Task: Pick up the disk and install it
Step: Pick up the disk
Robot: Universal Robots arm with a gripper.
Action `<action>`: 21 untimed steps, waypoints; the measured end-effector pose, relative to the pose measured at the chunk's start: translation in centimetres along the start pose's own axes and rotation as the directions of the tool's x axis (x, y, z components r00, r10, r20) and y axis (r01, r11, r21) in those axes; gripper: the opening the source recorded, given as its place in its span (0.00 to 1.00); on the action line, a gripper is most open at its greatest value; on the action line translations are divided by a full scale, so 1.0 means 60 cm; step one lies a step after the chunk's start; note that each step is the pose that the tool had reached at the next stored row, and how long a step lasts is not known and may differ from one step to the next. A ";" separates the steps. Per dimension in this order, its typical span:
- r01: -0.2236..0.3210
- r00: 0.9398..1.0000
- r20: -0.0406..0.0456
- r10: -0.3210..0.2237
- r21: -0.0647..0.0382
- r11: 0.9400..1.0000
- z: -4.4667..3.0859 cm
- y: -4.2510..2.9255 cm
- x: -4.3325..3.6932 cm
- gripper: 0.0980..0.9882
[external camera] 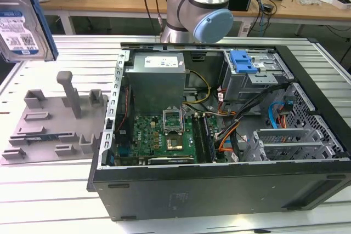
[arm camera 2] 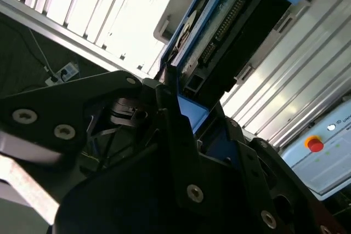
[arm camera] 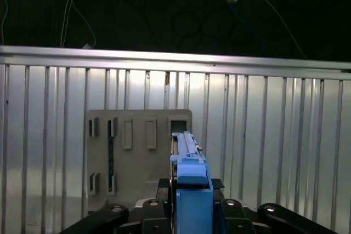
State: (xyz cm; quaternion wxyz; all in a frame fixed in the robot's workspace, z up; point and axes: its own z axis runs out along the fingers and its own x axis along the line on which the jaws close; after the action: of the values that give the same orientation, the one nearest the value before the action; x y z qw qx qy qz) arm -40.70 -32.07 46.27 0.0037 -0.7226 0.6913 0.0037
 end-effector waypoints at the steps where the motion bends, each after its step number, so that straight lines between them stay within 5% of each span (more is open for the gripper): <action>1: 0.000 1.000 0.000 0.000 0.000 1.000 -0.015 0.000 0.000 0.30; 7: 0.000 1.000 0.000 0.000 0.000 1.000 -0.062 0.000 0.002 0.30; 16: 0.000 1.000 0.003 0.000 0.000 1.000 -0.064 -0.001 0.006 0.30; 21: 0.000 1.000 0.003 0.000 0.000 1.000 -0.064 -0.023 0.037 0.30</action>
State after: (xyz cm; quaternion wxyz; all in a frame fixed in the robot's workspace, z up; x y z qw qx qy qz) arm -39.21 -34.24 50.08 0.0048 -0.7226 0.6912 0.0049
